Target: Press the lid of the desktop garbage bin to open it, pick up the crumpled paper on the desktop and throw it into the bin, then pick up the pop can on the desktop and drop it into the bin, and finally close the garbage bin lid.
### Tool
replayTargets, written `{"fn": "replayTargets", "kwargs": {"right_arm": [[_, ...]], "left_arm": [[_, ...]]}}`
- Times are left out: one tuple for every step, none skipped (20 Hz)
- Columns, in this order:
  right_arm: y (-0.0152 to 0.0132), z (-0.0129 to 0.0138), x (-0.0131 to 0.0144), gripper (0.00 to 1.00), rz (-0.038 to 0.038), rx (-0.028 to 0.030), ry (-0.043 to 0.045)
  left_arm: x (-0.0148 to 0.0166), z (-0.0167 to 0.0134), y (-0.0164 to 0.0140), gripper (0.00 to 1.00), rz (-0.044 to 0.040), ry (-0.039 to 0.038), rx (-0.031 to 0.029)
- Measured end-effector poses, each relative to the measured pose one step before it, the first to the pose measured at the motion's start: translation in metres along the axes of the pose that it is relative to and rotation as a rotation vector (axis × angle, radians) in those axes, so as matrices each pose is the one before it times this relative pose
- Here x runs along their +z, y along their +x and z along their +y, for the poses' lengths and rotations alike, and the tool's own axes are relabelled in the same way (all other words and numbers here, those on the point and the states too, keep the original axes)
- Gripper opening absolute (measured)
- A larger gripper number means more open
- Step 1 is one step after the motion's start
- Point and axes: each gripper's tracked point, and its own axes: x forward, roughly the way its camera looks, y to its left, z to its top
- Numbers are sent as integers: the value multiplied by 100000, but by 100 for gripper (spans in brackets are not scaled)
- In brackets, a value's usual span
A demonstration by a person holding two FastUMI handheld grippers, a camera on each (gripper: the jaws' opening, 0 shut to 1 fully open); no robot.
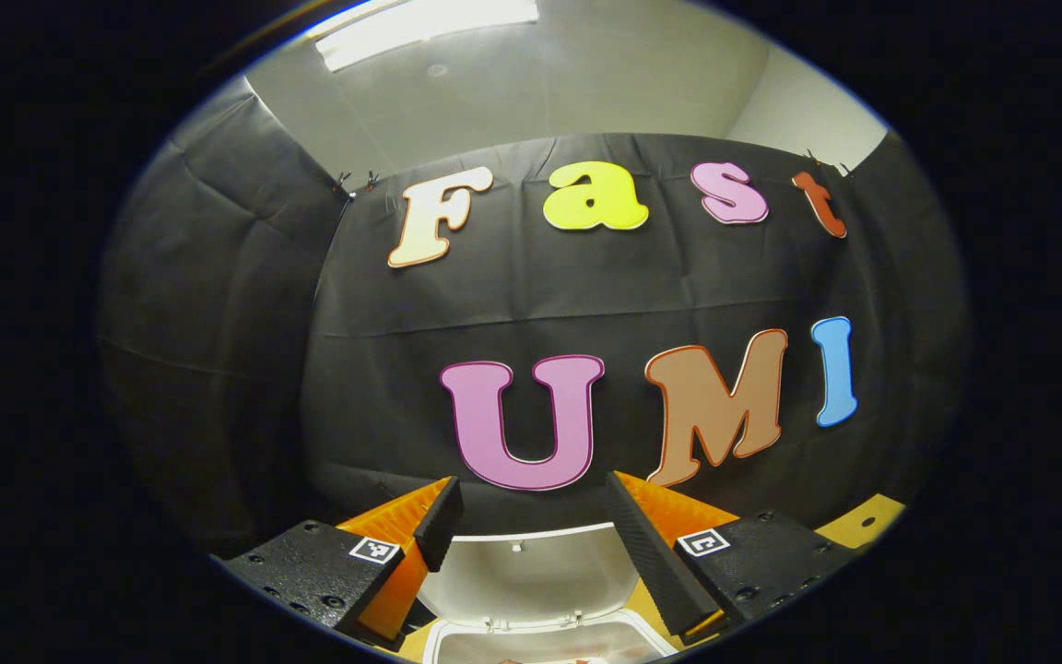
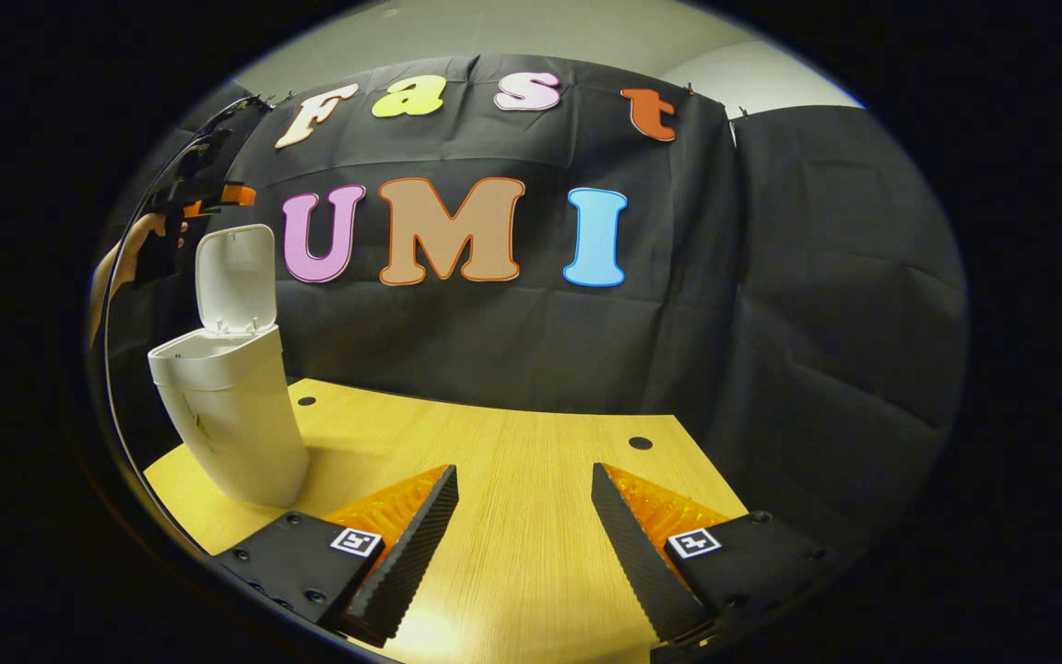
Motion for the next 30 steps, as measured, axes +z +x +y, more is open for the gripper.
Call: {"fn": "replayTargets", "kwargs": {"right_arm": [[-85,-214,-97,97,227,-478,68],[-131,-190,-258,97,354,-483,181],[-59,-12,77,97,286,-311,45],[8,-156,-266,96,299,-313,-20],[12,-25,-76,97,304,-200,-34],[-90,-347,-161,97,164,-130,-160],[-100,-213,121,97,90,-12,-185],[46,-258,42,97,155,-34,-178],[79,3,122,97,-75,24,-158],[35,-18,-65,97,99,138,-106],[189,106,107,97,169,352,226],[302,210,210,97,244,565,422],[234,103,217,97,-213,472,142],[44,112,97,97,-451,600,-204],[22,94,123,97,-229,576,-416],[81,-7,-23,97,-239,489,-470],[44,63,87,97,-147,338,-131],[157,-1,99,97,-108,702,116],[119,37,81,97,98,488,60],[67,25,65,97,-1,458,-90],[45,30,80,97,-179,492,-98],[34,89,17,97,-231,502,-50],[15,14,99,97,-135,470,-210],[138,62,-123,97,40,448,-225],[67,28,34,97,140,564,-56],[-25,-27,43,97,-54,490,56],[36,92,80,97,-51,402,22],[128,184,-87,100,18,564,-104],[60,128,-1,100,123,515,-325],[1,95,-30,100,155,426,-296]], "left_arm": [[-496,463,821,93,1661,-423,714],[-454,278,836,93,2474,-350,801],[-552,268,620,93,2097,-850,894],[-412,79,599,93,2039,-1063,-26],[-478,-7,483,99,2120,-1070,269],[-584,39,379,99,2589,-898,160],[-902,-70,254,93,3284,-868,-101],[-509,20,-225,93,3036,1176,1120],[485,-111,78,95,-1944,934,-742],[-88,-248,-128,95,871,251,-885],[-388,-172,30,96,1494,664,54],[108,106,-324,96,-555,-319,-122],[-102,-49,-319,98,438,-599,-67],[-141,33,-648,96,204,-806,-42],[29,-130,-513,96,-503,-285,-480],[-206,-166,-537,99,-41,424,-300],[-202,-17,-597,99,-238,98,-215],[-177,-160,-588,99,-243,24,-151],[-211,14,-659,96,120,-121,-61],[-295,-5,-640,96,34,-357,98],[-158,-13,-580,99,54,-732,349],[-167,-131,-569,99,-54,-449,-154],[-432,-245,-593,99,469,35,-157],[-349,-47,-512,96,331,-149,141],[-305,-90,-554,97,468,-156,-56],[-394,-21,-570,97,423,-463,-58],[-427,-31,-462,97,336,-344,-9],[-354,-17,-363,96,682,-309,212],[-448,46,-450,99,545,-438,402],[-296,-156,-327,99,235,-326,-96]]}}
